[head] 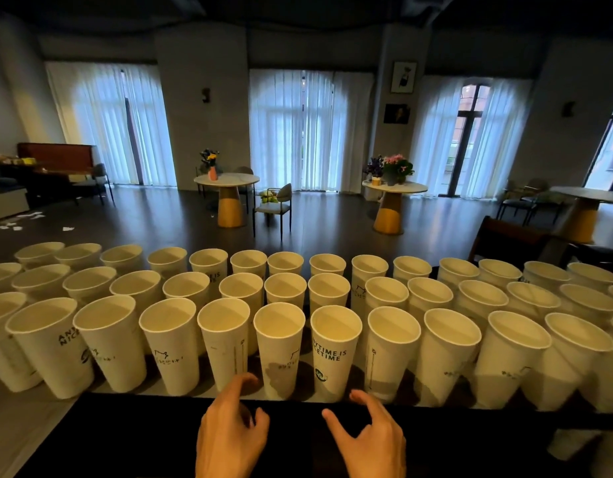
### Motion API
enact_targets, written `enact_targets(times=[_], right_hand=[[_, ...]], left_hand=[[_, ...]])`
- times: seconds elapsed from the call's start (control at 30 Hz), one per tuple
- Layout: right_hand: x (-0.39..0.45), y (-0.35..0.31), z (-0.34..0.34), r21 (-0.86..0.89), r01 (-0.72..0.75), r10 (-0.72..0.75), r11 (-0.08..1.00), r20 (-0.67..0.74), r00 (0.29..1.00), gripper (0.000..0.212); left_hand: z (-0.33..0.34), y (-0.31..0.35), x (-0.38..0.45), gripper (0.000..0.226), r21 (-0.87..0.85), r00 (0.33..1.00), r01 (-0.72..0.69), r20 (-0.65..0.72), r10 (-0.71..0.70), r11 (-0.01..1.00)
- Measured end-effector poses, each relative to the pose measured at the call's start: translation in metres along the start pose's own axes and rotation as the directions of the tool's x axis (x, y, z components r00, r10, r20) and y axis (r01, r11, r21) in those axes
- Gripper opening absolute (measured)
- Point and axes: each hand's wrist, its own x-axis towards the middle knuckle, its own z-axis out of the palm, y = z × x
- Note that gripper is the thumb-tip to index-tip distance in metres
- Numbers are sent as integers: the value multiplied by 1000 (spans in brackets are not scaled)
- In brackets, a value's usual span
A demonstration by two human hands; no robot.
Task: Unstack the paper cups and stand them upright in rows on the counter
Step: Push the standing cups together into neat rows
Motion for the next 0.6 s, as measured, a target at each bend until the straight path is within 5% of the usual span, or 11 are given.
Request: enact_targets(times=[0.13,0.23,0.37,0.6], right_hand=[[0,-25,-28,132,253,-211,958,-267,940,37],[22,-63,-65,232,411,-292,881,-417,861,17],[77,-101,-96,197,468,-431,862,-203,879,17],[176,-127,-74,-264,595,-517,759,310,798,30]], left_hand=[[-31,34,-9,42,-90,942,-242,-261,211,966],[-50,68,5,33,-115,876,-405,-333,349,907],[-59,101,50,17,-63,860,-444,-311,406,894],[-30,131,135,17,179,897,-408,-102,429,895]])
